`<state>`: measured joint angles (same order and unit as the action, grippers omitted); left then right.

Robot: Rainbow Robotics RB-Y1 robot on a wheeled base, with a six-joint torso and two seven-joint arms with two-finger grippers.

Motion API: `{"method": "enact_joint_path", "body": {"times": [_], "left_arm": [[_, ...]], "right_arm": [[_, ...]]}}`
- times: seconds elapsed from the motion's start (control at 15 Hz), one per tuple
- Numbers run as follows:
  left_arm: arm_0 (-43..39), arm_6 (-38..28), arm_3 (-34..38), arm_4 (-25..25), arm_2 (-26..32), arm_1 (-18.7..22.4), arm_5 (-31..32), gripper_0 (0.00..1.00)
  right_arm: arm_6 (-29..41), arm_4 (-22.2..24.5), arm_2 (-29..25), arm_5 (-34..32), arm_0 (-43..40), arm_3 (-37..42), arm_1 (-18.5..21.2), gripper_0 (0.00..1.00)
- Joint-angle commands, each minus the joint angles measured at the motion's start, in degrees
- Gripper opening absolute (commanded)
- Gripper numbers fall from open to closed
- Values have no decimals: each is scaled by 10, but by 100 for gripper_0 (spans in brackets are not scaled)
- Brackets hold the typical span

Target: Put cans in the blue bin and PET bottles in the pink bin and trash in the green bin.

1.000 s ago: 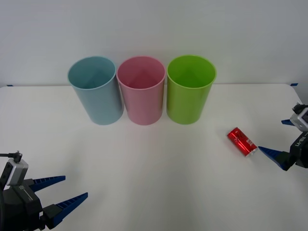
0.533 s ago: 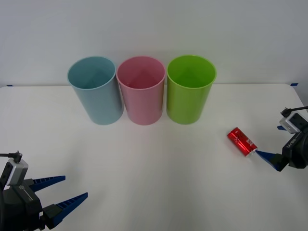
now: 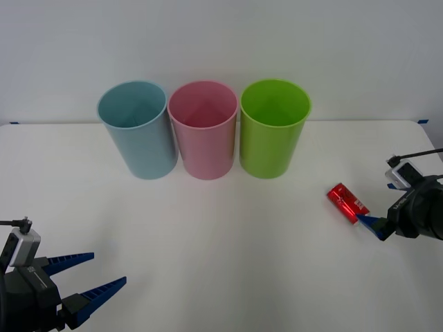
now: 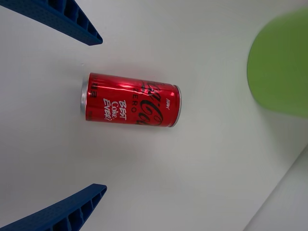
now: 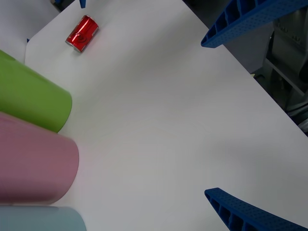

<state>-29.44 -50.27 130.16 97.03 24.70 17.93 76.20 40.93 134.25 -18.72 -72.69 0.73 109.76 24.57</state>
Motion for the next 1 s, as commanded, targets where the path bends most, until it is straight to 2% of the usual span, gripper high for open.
{"method": "enact_joint_path", "body": {"times": [0.07,1.0], "left_arm": [[0,0,0,0,0,0,0,100],[0,0,0,0,0,0,0,100]], "right_arm": [[-1,12,1,2,13,-27,-14,100],[-3,16,71,103,92,-203,-16,100]]}}
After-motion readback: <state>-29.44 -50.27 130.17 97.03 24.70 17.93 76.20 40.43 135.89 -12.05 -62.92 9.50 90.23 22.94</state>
